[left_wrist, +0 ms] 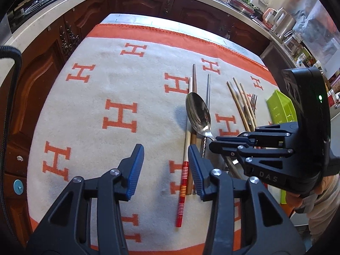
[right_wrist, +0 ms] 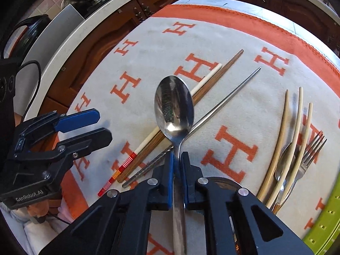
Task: Organize utensils
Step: 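Grasp a large steel spoon by its handle with the right tool, then grasp a smaller steel spoon with the left tool while the right tool holds its spoon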
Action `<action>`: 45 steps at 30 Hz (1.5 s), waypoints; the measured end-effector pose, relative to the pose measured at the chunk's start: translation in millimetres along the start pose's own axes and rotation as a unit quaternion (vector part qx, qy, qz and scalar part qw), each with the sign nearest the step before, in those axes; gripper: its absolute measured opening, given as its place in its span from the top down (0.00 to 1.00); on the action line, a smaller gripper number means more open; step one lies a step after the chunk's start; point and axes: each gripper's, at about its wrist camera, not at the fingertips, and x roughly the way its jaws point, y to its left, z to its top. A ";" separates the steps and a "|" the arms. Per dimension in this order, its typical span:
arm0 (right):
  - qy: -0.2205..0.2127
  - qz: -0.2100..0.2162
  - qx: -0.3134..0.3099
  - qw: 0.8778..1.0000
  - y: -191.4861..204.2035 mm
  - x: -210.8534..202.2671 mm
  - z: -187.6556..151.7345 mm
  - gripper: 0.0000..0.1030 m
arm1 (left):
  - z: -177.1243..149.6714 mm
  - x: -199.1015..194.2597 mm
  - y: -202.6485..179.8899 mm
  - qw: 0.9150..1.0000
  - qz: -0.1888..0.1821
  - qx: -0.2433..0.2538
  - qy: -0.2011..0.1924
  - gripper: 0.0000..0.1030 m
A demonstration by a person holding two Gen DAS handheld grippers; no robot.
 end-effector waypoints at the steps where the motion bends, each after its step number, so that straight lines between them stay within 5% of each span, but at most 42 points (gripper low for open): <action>1: -0.008 -0.002 0.006 1.000 -0.2 -2.8 -3.3 0.93 | 0.4 0.1 -1.4 1.000 -0.002 0.002 0.000 0.62; 11: -0.108 0.009 0.098 0.989 -22.6 -68.9 -58.6 0.94 | 11.5 10.4 -35.5 0.997 -0.057 0.041 0.032 0.63; 18: -0.137 0.010 0.151 0.979 -43.1 -95.2 -100.1 0.94 | 21.0 34.9 -76.0 0.989 -0.079 0.108 0.069 0.64; 38: -0.172 0.032 0.201 0.964 -66.2 -107.8 -151.1 0.94 | 8.2 83.4 -132.9 0.969 -0.001 0.231 0.083 0.64; 45: -0.179 0.038 0.211 0.960 -72.1 -109.2 -155.3 0.94 | 0.8 78.1 -142.6 0.966 -0.013 0.243 0.084 0.98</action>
